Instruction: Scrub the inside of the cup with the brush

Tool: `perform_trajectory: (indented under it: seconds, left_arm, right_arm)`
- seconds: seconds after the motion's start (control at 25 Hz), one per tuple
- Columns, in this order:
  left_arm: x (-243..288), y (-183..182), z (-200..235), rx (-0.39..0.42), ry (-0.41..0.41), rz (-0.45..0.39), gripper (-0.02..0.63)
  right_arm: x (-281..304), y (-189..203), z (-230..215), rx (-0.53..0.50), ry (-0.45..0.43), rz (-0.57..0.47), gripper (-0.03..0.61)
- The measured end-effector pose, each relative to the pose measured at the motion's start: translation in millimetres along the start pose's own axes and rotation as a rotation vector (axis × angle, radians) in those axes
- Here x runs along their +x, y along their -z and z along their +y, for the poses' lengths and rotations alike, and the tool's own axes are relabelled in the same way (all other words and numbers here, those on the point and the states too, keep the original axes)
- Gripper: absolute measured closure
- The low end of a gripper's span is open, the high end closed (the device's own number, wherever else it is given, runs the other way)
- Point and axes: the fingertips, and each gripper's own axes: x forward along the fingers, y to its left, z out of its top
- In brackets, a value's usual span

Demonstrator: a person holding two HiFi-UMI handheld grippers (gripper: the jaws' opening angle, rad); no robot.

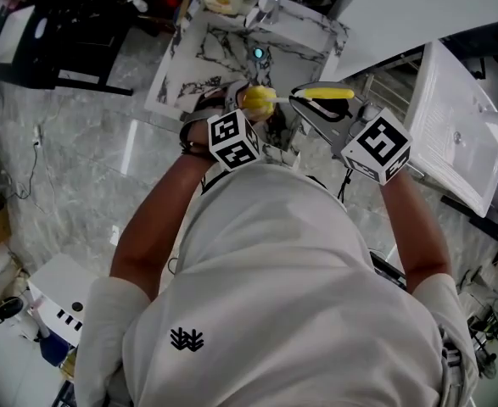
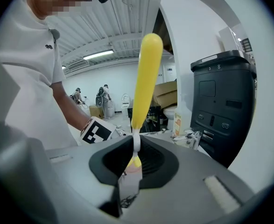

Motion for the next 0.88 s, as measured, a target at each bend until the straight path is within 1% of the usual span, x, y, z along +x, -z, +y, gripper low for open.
perform_trajectory:
  seconds: [0.16, 0.24, 0.32, 0.4, 0.48, 0.64, 0.72, 0.88]
  left_arm:
    - [0.5, 3.9, 3.8, -0.019, -0.002, 0.002, 0.239]
    - [0.8, 4.2, 5.1, -0.043, 0.000, -0.005, 0.238]
    - [0.3, 2.0, 5.8, -0.071, 0.010, -0.018, 0.238]
    - [-0.8, -2.2, 4.9, -0.083, 0.021, -0.030, 0.238]
    - [-2.3, -7.7, 2.8, -0.071, 0.029, -0.039, 0.238]
    - [-3.5, -16.3, -1.9, -0.021, 0.042, -0.047, 0.238]
    - [-3.9, -17.9, -4.6, 0.001, 0.052, -0.049, 0.238]
    - [-4.4, -18.8, -10.9, 0.025, 0.080, -0.046, 0.238]
  right_arm:
    - [-15.1, -14.6, 1.0, -0.003, -0.001, -0.032, 0.534]
    - [-20.0, -18.5, 4.5, -0.002, -0.003, -0.046, 0.534]
    - [-20.6, -19.1, 9.4, -0.009, -0.013, -0.051, 0.535]
    - [-15.9, -15.6, 14.1, -0.022, -0.025, -0.042, 0.535]
    - [-6.7, -9.9, 19.2, -0.046, -0.036, -0.026, 0.535]
    - [13.0, 0.2, 25.9, -0.095, -0.053, 0.010, 0.535]
    - [19.7, 4.7, 24.7, -0.088, -0.059, 0.019, 0.535]
    - [22.4, 6.8, 17.9, -0.036, -0.058, 0.005, 0.535]
